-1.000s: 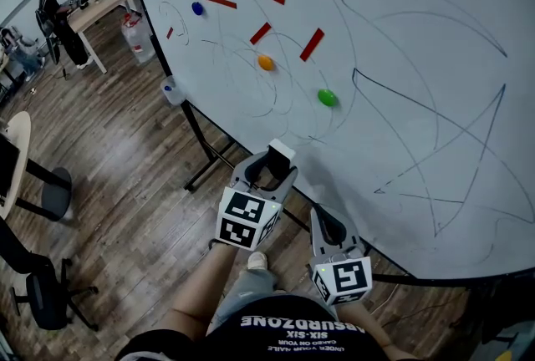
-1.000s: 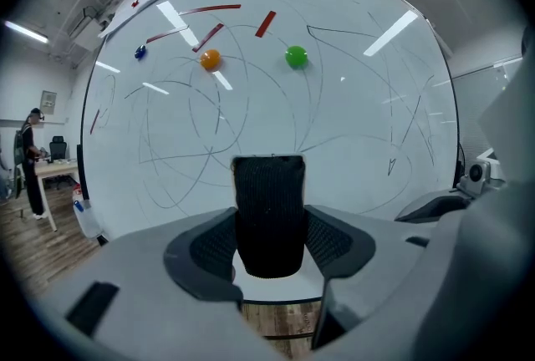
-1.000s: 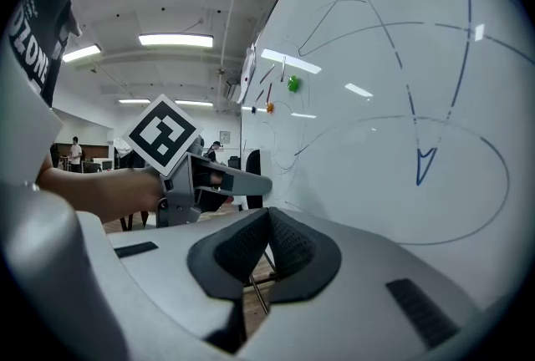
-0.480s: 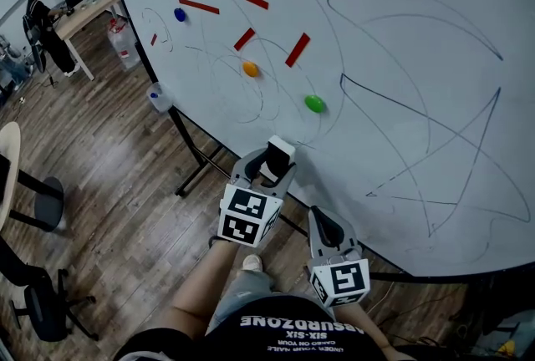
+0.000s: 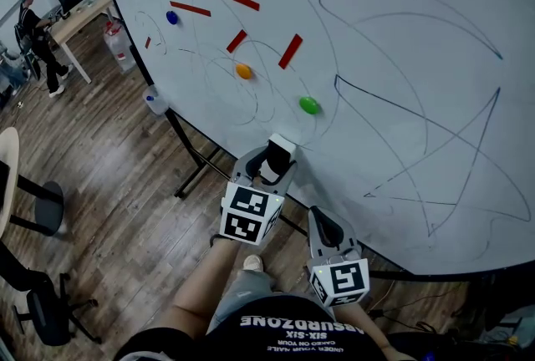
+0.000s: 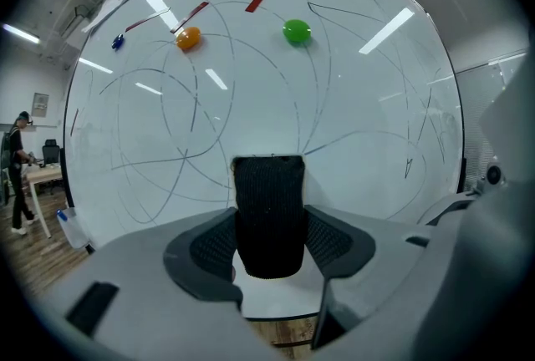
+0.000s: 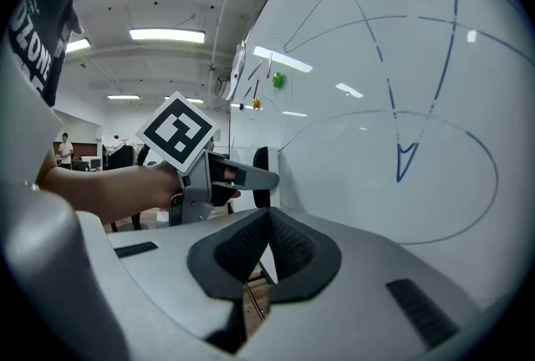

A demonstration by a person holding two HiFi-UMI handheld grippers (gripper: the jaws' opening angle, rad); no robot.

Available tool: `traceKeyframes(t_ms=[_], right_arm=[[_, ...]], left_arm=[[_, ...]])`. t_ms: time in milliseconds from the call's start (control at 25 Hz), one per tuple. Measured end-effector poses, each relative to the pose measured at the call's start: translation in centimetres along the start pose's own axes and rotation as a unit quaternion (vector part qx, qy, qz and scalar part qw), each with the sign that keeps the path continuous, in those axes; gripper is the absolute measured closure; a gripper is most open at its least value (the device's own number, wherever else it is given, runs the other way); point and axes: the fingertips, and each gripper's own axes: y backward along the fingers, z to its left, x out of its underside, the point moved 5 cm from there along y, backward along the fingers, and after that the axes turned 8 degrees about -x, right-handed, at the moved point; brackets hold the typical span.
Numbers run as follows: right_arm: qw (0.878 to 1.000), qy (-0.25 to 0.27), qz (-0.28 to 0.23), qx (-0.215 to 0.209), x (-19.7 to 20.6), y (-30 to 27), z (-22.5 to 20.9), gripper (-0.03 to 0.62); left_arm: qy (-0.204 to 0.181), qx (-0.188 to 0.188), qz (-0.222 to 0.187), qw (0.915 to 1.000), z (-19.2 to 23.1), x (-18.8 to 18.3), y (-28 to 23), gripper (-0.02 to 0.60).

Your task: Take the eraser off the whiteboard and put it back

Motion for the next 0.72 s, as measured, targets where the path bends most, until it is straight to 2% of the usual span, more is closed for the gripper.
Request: traceKeyframes(t_ms=[480, 720], right_arm=[[1.000, -0.001, 0.000, 0.002, 0.10, 0.37, 0.12, 0.595], [1.000, -0.001, 0.000, 0.001, 0.19, 0.59, 0.33, 0.595]], left_arm=[[0.004, -0.013, -0.012, 0.9998, -0.21, 0.02, -0.07, 0.339], [0.024, -0.005, -0.023, 0.9994, -0.20, 0.15, -0.04, 0.331]])
